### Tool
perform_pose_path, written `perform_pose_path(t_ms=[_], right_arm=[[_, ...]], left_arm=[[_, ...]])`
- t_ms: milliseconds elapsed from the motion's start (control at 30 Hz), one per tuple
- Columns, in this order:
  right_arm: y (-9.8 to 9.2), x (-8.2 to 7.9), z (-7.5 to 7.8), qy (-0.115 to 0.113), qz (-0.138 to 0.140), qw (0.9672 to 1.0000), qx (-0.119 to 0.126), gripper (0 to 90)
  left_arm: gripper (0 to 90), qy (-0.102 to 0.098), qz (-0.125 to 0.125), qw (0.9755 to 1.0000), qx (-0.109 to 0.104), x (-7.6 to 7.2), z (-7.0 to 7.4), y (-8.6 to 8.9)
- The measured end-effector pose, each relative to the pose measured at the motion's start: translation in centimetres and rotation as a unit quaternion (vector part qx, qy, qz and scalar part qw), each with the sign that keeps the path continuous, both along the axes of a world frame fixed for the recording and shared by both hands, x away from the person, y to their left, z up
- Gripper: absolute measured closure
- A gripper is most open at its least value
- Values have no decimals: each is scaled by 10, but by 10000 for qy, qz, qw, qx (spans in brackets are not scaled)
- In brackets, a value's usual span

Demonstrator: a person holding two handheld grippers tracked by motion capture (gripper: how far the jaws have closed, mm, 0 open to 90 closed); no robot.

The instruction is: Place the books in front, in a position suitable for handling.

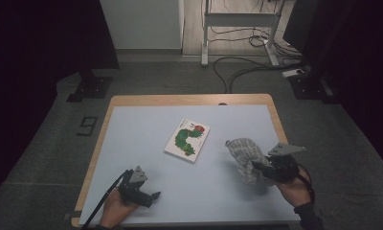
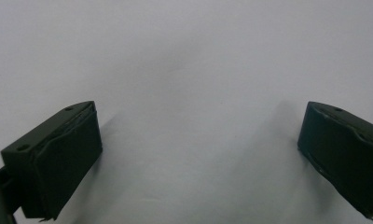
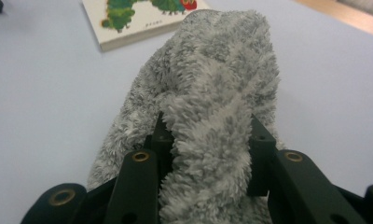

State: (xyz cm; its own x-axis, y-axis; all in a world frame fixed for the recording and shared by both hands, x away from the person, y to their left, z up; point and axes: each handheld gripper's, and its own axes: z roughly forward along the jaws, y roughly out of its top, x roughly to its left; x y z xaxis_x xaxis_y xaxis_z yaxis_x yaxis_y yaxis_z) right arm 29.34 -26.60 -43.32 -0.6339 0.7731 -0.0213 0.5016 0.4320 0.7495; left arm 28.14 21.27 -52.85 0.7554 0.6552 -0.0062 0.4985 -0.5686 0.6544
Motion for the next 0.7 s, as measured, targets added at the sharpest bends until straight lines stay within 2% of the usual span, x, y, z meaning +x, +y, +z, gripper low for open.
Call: perform_pose_path(t_ms=[300, 367, 700], right_arm=[[7, 3, -35, 196, 13, 9997, -106, 631], [7, 4, -42, 260, -3, 9996, -60, 630], [3, 5, -77, 457, -102, 9988, -148, 594]], left_arm=[[0, -2, 10, 10000, -13, 0, 0, 0], [0, -2, 8, 10000, -12, 0, 0, 0], [0, -4, 10, 10000, -12, 0, 0, 0]])
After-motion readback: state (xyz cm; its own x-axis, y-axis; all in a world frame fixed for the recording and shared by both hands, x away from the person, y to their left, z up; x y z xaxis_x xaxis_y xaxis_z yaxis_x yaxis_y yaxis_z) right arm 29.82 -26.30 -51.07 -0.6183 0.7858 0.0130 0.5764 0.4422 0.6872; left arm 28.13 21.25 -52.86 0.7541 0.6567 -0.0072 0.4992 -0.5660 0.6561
